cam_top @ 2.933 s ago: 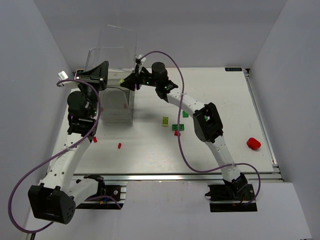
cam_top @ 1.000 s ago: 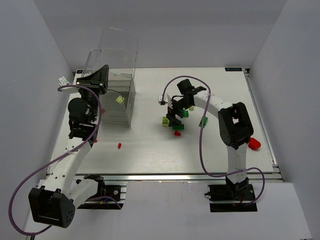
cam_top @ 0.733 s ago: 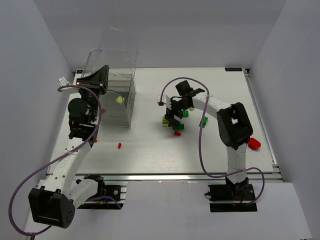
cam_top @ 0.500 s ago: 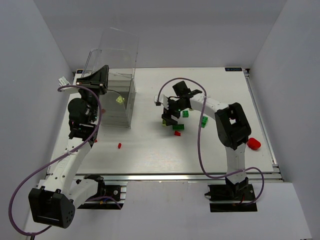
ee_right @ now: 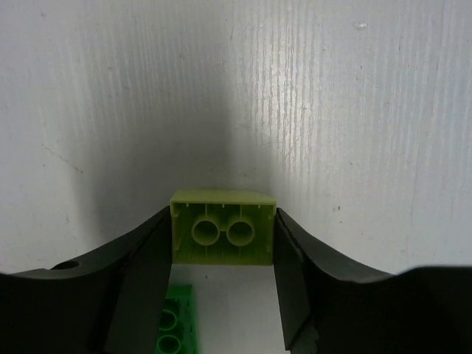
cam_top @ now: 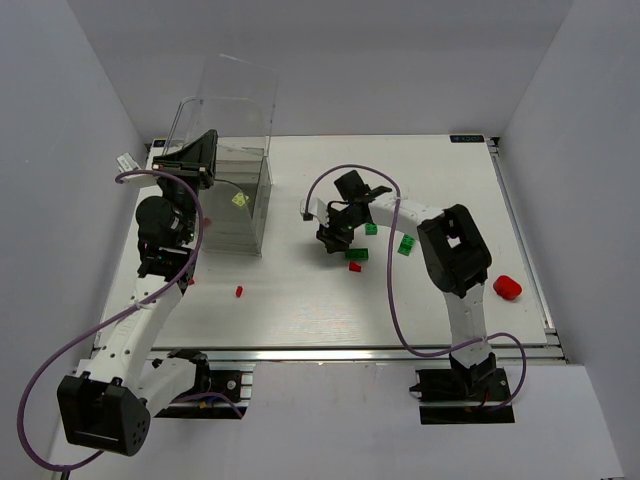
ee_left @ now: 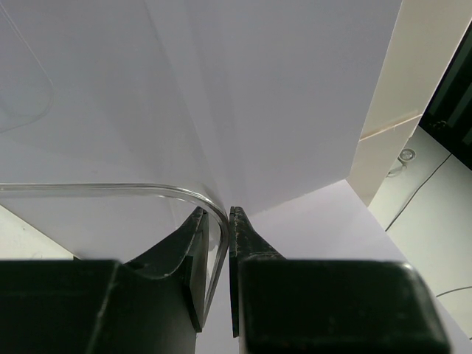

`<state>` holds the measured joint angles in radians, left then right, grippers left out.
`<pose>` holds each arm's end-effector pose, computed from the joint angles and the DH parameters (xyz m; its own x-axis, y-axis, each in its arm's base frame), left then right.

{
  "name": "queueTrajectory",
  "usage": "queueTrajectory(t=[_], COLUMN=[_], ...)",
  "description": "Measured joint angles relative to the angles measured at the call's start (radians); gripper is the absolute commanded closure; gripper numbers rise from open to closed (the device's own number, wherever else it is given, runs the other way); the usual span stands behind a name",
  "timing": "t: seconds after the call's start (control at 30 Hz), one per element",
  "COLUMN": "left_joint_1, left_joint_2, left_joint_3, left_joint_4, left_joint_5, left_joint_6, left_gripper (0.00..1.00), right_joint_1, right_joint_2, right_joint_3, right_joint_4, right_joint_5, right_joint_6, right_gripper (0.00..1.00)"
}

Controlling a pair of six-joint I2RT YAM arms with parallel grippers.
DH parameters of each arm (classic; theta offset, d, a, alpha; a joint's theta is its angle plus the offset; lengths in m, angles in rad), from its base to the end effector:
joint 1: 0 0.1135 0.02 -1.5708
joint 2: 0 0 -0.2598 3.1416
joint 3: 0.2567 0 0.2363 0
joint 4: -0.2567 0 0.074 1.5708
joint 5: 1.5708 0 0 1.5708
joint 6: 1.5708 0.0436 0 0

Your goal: Sort the legos into containers by color

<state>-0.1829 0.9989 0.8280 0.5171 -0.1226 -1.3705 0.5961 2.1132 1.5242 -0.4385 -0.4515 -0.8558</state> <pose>0.2223 -0.0357 0.3920 0.0003 -0.9892 -0.1465 0.3404 0.1379 -0.9301 0.3501 0.2605 0.1620 0.0580 -0.7817 -0.6209 -0.9885 0.0423 -0.1455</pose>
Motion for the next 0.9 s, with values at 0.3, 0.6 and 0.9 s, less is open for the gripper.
queueTrajectory(t=[0.3, 0.6, 0.9], left_joint_1=[0.000, 0.000, 0.000], left_joint_2=[0.003, 0.003, 0.003], left_joint_3=[0.000, -0.003, -0.003], left_joint_4=[0.007, 0.011, 0.011], left_joint_5=[0.000, 0.000, 0.000], left_joint_6=[-0.001, -0.003, -0.003], left_gripper=[0.81, 0.81, 0.81], right_joint_1=[-0.004, 0.030, 0.104], right_joint_2=[0.003, 0.066, 0.129], right_joint_3=[0.117, 0.470, 0.428], right_joint_4=[-0.083, 0.207, 0.635], right_joint_5=[-0.128, -0.258, -0.176], right_joint_6=[-0.030, 0.426, 0.853], right_gripper=[1.00, 1.00, 1.00])
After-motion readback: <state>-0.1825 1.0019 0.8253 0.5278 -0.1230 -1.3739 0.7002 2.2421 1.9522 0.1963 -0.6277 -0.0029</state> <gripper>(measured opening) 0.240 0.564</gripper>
